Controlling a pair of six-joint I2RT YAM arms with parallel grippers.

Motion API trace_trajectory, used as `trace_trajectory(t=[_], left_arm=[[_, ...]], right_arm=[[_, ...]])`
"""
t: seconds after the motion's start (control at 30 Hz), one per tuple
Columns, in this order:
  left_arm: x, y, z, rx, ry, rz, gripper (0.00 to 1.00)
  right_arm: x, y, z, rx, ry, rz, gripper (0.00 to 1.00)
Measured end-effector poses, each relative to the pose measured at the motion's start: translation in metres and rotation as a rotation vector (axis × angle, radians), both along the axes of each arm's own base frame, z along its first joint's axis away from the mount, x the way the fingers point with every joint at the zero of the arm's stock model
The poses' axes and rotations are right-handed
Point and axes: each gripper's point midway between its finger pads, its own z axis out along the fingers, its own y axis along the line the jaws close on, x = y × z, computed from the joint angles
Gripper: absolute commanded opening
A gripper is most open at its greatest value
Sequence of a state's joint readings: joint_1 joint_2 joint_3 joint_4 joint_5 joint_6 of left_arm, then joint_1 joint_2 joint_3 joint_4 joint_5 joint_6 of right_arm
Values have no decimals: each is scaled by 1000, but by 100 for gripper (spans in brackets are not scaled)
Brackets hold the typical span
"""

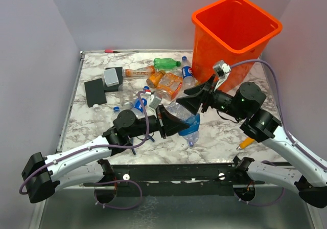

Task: Put the plastic bottles in the bin
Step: Place the plastic bottle in the trash bin.

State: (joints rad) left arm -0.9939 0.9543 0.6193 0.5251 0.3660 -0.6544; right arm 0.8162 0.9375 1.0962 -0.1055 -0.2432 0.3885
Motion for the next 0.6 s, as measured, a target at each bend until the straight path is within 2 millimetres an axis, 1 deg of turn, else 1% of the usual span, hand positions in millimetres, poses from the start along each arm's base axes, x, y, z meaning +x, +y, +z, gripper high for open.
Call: trace_trajectory(t=[0.03,0.1,0.17,0.2,0.33,0.37,0.4,0.43,0.47,0.53,0.57,0.6], left_arm=[[0,0,1,0,0,0,0],[0,0,2,1,1,0,0],[0,0,2,7,4,1,0],[0,0,1,11,5,1,0],[0,0,-5,33,17,2,0],[1,0,-6,40,21,4,3],[1,0,-7,43,23,6,16],[2,0,-8,45,24,8,37],[2,0,-8,45,23,11,57],[2,1,-7,44,23,17,89],[3,3,-5,41,15,24,98],[4,5,-3,36,0,36,99]], right_arm=[[0,1,-3,-10,9,1,69],[1,1,-11,-31,27,2,70],[1,2,-18,-52,44,4,63],[1,2,-21,-61,51,5,58],[-1,2,-27,-81,70,11,31],[-2,2,-28,-83,72,16,22],[-3,2,-28,-84,73,18,13],[-3,2,-29,-87,73,16,3],[-2,1,-29,-91,71,14,1],[-2,0,-31,-97,76,8,0],[-2,-1,-32,-102,74,5,0],[-1,-2,-31,-105,77,-7,0]])
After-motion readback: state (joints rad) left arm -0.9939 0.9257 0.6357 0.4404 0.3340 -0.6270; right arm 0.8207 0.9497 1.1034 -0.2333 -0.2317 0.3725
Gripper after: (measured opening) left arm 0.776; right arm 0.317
